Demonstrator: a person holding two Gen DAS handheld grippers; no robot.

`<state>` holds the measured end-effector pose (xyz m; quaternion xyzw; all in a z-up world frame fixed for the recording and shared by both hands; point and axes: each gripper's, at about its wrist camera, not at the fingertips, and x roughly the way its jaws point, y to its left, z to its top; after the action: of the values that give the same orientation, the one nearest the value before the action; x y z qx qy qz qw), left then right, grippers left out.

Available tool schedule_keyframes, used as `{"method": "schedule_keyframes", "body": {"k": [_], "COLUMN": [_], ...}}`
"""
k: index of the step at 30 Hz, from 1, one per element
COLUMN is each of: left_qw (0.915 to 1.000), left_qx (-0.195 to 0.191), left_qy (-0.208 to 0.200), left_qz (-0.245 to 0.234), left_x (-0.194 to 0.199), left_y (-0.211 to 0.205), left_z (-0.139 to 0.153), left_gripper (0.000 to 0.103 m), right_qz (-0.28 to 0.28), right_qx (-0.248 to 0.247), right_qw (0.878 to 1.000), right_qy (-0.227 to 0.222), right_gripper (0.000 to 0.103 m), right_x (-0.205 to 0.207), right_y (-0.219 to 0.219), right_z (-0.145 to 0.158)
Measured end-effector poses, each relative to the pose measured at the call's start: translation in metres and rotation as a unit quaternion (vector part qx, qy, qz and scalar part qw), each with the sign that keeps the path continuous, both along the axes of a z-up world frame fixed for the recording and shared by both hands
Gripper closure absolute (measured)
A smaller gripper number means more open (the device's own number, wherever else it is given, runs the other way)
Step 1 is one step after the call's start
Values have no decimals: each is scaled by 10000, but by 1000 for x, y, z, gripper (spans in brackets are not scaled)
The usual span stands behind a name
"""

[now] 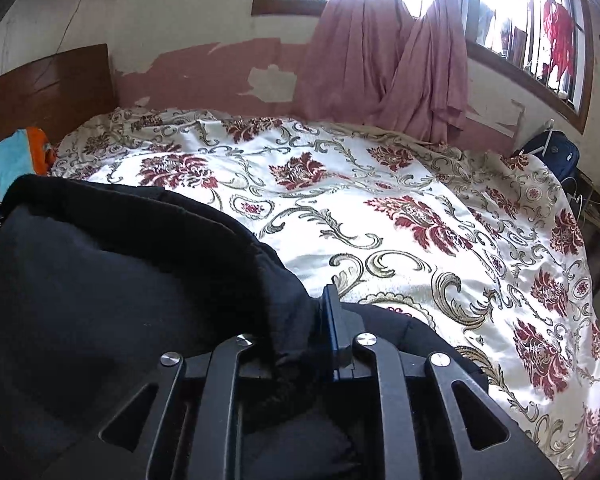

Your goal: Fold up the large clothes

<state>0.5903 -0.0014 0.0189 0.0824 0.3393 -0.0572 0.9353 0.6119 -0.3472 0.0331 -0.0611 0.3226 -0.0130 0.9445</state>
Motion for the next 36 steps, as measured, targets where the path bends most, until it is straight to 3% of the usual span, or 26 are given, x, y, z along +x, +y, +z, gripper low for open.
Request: {"method": "schedule_keyframes", "body": {"k": [3, 5, 8, 10, 12, 14, 16, 18, 20, 22, 24, 27, 30, 36], "left_qw": [9997, 9981, 9928, 9930, 9962, 9971, 9972, 9976, 9976, 9951, 9930, 9921, 9917, 9944], "left_qx": [-222, -579, -1151, -1137, -851, -750, -710, -643, -670, -838, -991, -941, -806, -143], "left_qy": [97, 218, 328, 300, 187, 124, 224, 252, 3, -406, -546, -815, -985, -661], "left_qz": [-22, -73, -91, -85, -90, -94, -15, 46, 161, 321, 331, 134, -174, -814], "left_x": [1, 2, 0, -4, -11, -17, -17, -18, -24, -34, -43, -65, -91, -115], "left_y": [8, 20, 35, 35, 28, 25, 26, 27, 32, 39, 42, 33, 14, -34], "left_z": [8, 17, 35, 44, 53, 61, 69, 79, 94, 113, 127, 127, 102, 23], "left_gripper": [91, 90, 88, 87, 86, 81, 77, 62, 16, 12, 11, 9, 4, 3], "right_qz": [-158, -234, -234, -235, -244, -248, -187, -69, 45, 112, 180, 316, 468, 698], "right_qx": [151, 391, 532, 461, 429, 448, 474, 511, 495, 481, 530, 706, 876, 862], "right_qw": [9998, 9988, 9964, 9941, 9900, 9863, 9851, 9854, 9856, 9859, 9858, 9860, 9865, 9913], "right_qy": [-39, -200, -610, -954, -1323, -1568, -1642, -1624, -1616, -1602, -1581, -1479, -1298, -711], "right_gripper": [67, 50, 34, 29, 25, 14, 13, 13, 13, 12, 12, 7, 6, 6], "right_x": [0, -6, -24, -38, -52, -64, -73, -81, -92, -104, -116, -129, -137, -121], "right_y": [-10, -21, -31, -31, -31, -30, -28, -26, -23, -21, -18, -13, -3, 19], "right_z": [5, 13, 27, 40, 55, 73, 88, 98, 105, 107, 107, 98, 73, 12]}}
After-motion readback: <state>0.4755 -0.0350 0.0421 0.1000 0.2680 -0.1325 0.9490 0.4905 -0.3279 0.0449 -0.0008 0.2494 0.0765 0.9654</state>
